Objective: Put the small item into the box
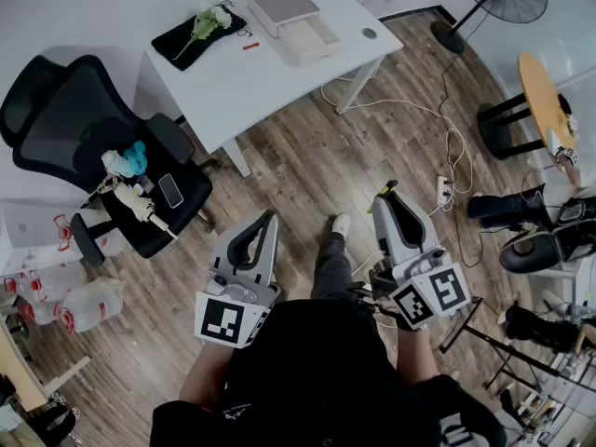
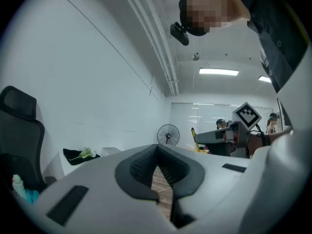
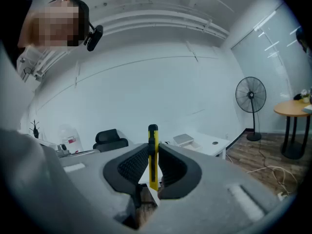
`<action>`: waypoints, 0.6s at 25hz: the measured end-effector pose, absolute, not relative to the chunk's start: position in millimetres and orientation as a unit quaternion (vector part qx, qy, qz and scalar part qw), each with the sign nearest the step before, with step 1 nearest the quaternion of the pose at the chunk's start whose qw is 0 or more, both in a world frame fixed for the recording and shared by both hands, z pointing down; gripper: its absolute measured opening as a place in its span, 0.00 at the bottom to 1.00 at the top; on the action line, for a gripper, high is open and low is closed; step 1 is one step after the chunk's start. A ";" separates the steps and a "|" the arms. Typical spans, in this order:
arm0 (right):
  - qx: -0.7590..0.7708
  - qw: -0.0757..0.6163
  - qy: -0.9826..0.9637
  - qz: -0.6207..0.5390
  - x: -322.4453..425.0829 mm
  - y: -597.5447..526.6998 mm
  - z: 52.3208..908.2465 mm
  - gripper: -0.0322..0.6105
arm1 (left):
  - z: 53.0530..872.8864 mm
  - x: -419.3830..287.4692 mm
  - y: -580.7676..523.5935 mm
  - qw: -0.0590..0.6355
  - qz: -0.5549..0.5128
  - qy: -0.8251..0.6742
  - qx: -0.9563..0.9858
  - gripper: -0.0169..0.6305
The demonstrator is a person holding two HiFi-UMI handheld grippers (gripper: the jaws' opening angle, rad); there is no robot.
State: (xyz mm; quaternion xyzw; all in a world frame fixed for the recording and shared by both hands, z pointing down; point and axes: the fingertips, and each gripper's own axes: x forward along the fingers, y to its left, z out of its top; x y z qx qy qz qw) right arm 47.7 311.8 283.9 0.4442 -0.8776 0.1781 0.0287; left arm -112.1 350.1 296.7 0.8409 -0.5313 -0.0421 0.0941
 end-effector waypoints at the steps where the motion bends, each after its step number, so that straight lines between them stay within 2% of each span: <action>1: 0.448 0.026 -0.876 0.175 38.4 325.6 280.9 0.16 | 291.8 -118.7 361.1 0.093 -0.049 -0.526 0.844 0.03; 8: 0.470 0.025 -0.867 0.163 6.9 408.7 273.8 0.16 | 284.1 -137.4 424.9 0.096 -0.069 -0.494 0.861 0.03; 15: 0.483 0.037 -0.859 0.166 30.9 450.1 285.0 0.16 | 291.2 -118.1 449.9 0.083 -0.044 -0.486 0.869 0.03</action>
